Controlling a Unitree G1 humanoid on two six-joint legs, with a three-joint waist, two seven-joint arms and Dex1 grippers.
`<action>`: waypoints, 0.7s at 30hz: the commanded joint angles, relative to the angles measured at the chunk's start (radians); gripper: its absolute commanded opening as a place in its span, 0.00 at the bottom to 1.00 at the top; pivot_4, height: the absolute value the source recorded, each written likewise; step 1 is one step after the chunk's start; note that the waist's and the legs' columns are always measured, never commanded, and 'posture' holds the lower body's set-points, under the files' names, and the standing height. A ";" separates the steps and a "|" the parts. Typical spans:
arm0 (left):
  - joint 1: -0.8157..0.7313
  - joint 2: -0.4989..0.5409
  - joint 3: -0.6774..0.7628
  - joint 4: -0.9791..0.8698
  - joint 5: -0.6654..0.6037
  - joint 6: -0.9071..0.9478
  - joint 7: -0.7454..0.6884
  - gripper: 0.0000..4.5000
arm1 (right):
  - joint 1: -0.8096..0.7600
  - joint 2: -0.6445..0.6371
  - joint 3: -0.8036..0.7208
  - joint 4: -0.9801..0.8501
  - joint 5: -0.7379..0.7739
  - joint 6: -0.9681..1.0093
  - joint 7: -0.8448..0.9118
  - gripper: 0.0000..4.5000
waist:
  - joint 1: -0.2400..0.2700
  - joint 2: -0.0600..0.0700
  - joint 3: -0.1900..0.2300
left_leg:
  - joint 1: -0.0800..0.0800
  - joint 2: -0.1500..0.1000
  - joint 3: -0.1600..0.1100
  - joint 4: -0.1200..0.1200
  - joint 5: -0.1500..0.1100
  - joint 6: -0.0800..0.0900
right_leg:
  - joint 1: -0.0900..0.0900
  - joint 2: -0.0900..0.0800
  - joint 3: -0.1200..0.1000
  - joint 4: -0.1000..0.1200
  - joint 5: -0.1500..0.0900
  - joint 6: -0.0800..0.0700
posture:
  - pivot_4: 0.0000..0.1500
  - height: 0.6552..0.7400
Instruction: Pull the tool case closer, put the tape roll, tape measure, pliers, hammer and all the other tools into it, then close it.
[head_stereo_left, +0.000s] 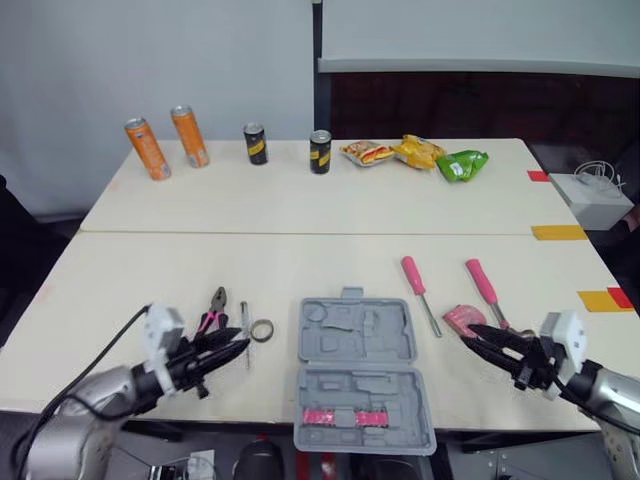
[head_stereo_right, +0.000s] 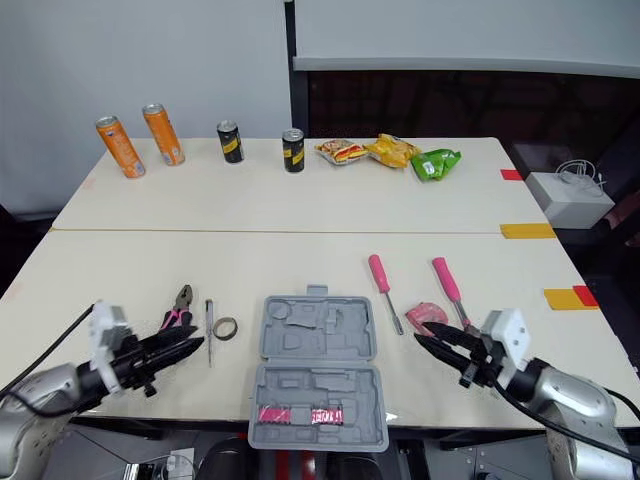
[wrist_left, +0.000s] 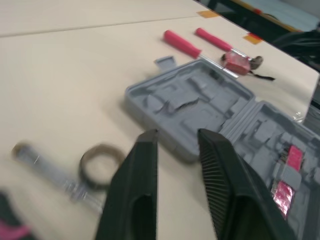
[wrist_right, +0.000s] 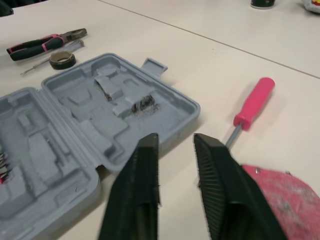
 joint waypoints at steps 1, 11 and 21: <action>0.137 0.005 0.124 -0.041 -0.040 -0.062 -0.002 0.61 | 0.104 0.004 -0.130 -0.011 0.051 -0.065 0.005 0.55 | -0.002 0.000 0.000 | 0.000 0.000 0.000 0.000 -0.001 0.000 | 0.000 0.000 0.000 -0.001 -0.001 0.001 | 1.00 1.00; 0.355 -0.025 0.233 0.104 -0.013 -0.236 -0.013 1.00 | 0.297 0.017 -0.295 0.162 0.076 -0.195 0.040 1.00 | -0.006 -0.002 0.000 | 0.006 -0.001 0.000 -0.009 -0.006 -0.002 | 0.011 0.000 0.000 -0.013 -0.008 0.013 | 1.00 1.00; 0.295 0.008 0.172 0.093 -0.020 -0.238 -0.002 1.00 | 0.302 0.015 -0.260 0.090 0.111 -0.153 0.026 1.00 | -0.009 -0.002 0.000 | 0.008 -0.001 0.000 -0.009 -0.007 -0.001 | 0.014 -0.001 0.000 -0.012 -0.008 0.014 | 1.00 1.00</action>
